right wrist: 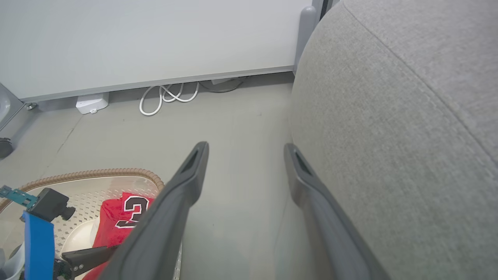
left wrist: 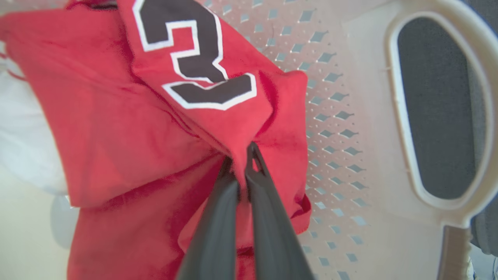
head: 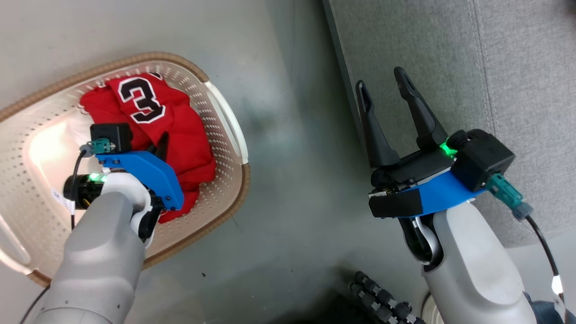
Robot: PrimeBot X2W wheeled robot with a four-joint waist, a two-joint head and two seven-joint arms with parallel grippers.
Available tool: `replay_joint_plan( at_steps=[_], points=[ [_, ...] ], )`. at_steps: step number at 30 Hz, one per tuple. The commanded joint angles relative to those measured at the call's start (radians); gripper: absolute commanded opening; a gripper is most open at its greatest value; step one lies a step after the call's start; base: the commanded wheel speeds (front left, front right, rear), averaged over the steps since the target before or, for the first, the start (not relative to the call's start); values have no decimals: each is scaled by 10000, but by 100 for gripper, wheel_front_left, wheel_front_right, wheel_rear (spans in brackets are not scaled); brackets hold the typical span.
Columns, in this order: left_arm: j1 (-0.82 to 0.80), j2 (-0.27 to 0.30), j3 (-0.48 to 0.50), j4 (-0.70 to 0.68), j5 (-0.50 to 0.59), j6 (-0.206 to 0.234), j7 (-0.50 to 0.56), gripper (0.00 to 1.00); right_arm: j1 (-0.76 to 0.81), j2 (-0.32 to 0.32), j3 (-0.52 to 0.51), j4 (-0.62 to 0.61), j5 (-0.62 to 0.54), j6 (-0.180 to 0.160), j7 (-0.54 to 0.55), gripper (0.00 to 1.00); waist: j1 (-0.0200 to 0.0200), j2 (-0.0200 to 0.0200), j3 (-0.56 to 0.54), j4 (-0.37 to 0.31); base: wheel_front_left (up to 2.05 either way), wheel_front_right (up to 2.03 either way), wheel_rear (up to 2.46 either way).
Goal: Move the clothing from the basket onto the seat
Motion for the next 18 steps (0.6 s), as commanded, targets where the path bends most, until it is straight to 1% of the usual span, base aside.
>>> replay_joint_plan(
  at_steps=[1,7,8,13,18],
  points=[
    [137,-21,-134,-66,-93,-38,-82,0,-214,19,-37,169,-198,-3,-2,100,0,0,-461,283,0,0,0],
    [475,-318,-886,-335,-355,-37,-271,0,-1,13,-112,813,-690,-3,125,100,0,0,-1862,880,0,0,0],
    [475,-318,-886,-335,-355,-37,-271,0,-1,13,-112,813,-690,-3,125,100,0,0,-1862,880,0,0,0],
    [906,-584,-1838,-744,-687,-37,-387,0,477,7,-281,1155,-1085,-3,368,100,0,0,-3316,1409,0,0,0],
    [1270,-759,-3006,-1331,-1155,-38,-529,0,1038,5,-340,1287,-1374,-3,760,100,0,0,-4820,1917,0,0,0]
  ],
)
